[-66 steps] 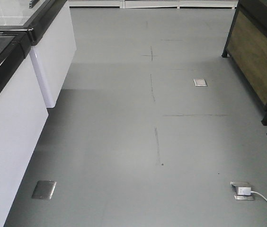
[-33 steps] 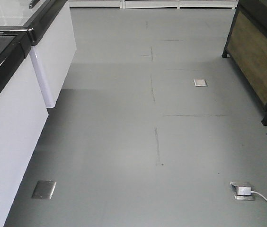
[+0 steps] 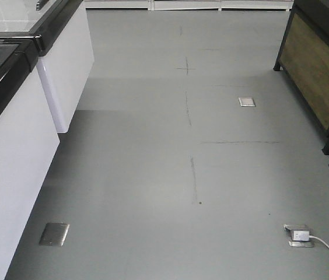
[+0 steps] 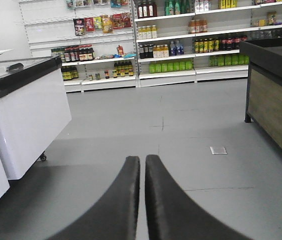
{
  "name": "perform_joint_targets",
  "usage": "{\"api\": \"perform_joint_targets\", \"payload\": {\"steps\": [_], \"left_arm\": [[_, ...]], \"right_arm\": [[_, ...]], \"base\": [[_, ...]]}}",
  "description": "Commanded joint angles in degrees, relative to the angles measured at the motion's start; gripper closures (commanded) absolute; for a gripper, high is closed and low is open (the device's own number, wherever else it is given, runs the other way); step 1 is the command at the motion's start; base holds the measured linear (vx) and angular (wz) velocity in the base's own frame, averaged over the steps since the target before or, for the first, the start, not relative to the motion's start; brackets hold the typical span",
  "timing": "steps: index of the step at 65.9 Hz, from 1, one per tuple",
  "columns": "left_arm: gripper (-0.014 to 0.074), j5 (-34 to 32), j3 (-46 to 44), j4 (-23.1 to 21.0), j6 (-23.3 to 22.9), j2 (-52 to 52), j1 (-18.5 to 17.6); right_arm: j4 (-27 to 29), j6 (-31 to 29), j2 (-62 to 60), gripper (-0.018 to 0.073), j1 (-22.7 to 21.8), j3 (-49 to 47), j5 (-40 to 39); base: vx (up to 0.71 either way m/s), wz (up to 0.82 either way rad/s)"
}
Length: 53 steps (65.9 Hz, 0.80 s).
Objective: Left arm holds basket, right arm returns cookies
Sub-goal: 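Lift the light-blue basket with the cookie box using the left gripper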
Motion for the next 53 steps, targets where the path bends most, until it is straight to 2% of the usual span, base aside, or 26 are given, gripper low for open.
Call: {"api": "perform_joint_targets", "payload": {"steps": [1, 12, 23, 38, 53], "left_arm": [[0.0602, 2.7, -4.14, -4.56, 0.56, -3.41, -0.38], [0.0601, 3.91, -9.93, -4.56, 3.28, -5.22, -1.85], [0.0601, 3.16, -10.95, -4.56, 3.13, -8.0, -7.06], [0.0601, 6.44, -10.88, -4.12, 4.99, -10.73, -19.36], [0.06, 8.37, -8.26, 2.49, 7.04, -13.97, -32.91]], "right_arm": [[-0.21, -0.36, -0.7, 0.0565, -0.42, 1.04, -4.27], [-0.21, -0.36, -0.7, 0.0565, -0.42, 1.04, -3.37], [-0.21, -0.36, -0.7, 0.0565, -0.42, 1.04, -1.45], [-0.21, -0.36, -0.7, 0.0565, -0.42, 1.04, 0.16], [-0.21, -0.36, -0.76, 0.0565, -0.42, 1.04, 0.17]], "base": [[0.0, 0.0], [0.0, 0.0], [0.0, 0.0], [0.0, 0.0], [0.0, 0.0]]}}
